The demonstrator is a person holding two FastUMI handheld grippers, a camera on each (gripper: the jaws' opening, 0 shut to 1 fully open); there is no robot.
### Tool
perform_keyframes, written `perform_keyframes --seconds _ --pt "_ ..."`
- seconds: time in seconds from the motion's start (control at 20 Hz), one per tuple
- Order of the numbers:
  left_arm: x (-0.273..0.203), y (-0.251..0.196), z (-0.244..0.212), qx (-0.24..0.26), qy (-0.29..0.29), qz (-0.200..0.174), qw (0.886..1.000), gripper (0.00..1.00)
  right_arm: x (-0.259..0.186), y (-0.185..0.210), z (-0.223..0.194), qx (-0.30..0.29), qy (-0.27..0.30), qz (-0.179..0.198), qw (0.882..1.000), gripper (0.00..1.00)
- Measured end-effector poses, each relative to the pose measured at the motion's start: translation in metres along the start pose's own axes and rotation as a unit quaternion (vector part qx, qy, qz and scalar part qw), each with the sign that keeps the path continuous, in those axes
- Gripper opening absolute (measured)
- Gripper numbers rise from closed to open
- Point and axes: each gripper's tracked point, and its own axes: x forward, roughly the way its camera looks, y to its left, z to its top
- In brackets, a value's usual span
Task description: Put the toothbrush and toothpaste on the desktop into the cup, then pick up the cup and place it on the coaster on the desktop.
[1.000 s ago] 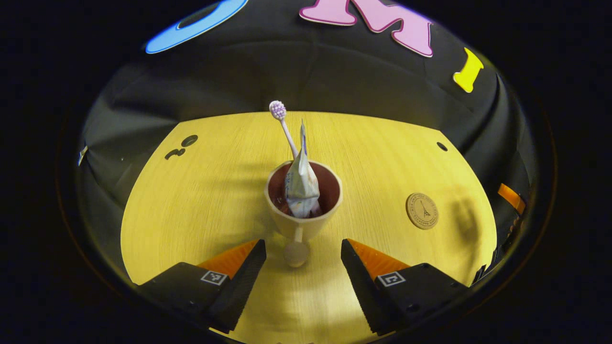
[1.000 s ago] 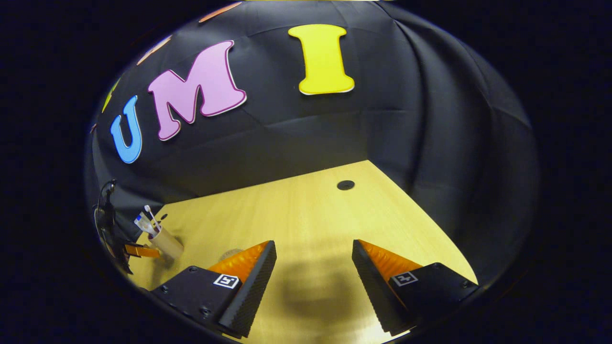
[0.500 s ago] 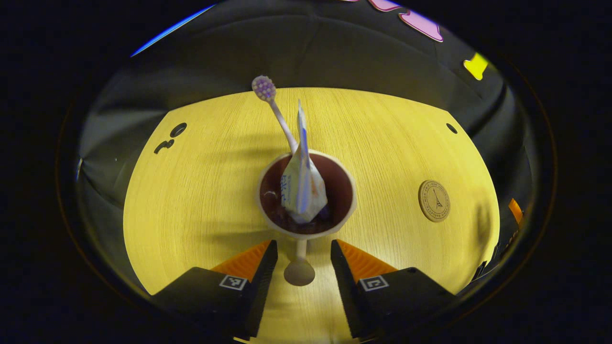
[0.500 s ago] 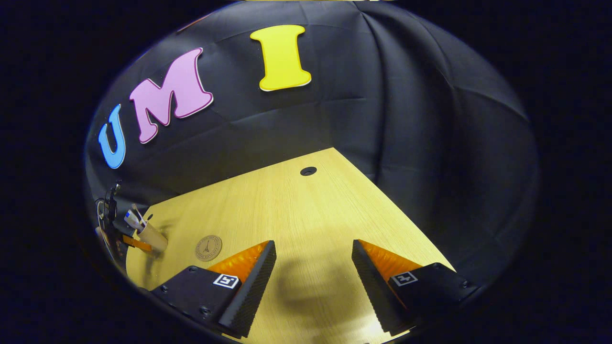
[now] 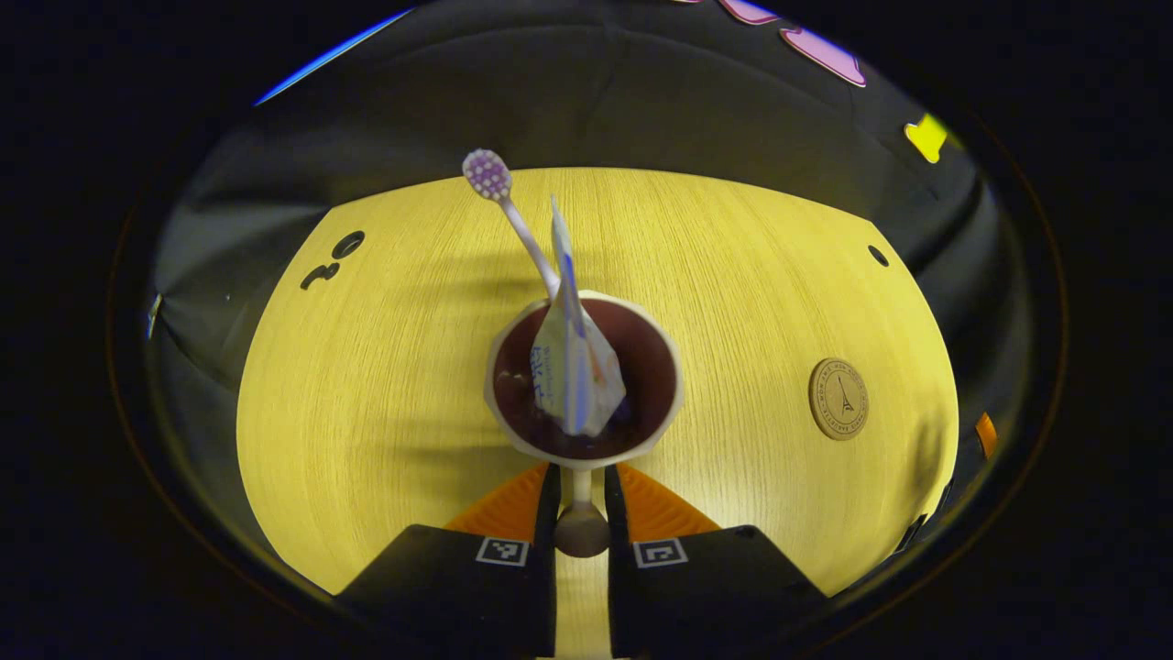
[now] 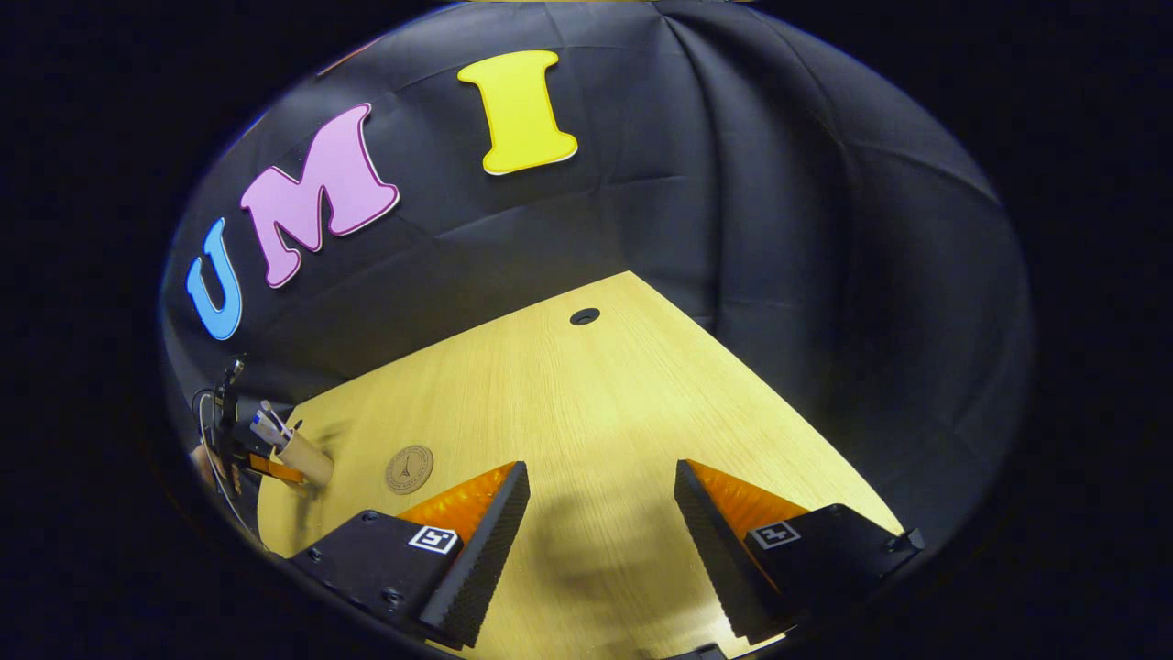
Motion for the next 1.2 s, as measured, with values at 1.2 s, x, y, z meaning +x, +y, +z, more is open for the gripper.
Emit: perform_keyframes --seconds 1.2 --pt "-0.017 -0.209 0.010 0.176 -0.002 -0.124 0.977 0.24 -0.011 0.030 -0.004 -0.012 -0.007 0.039 0.999 0.98"
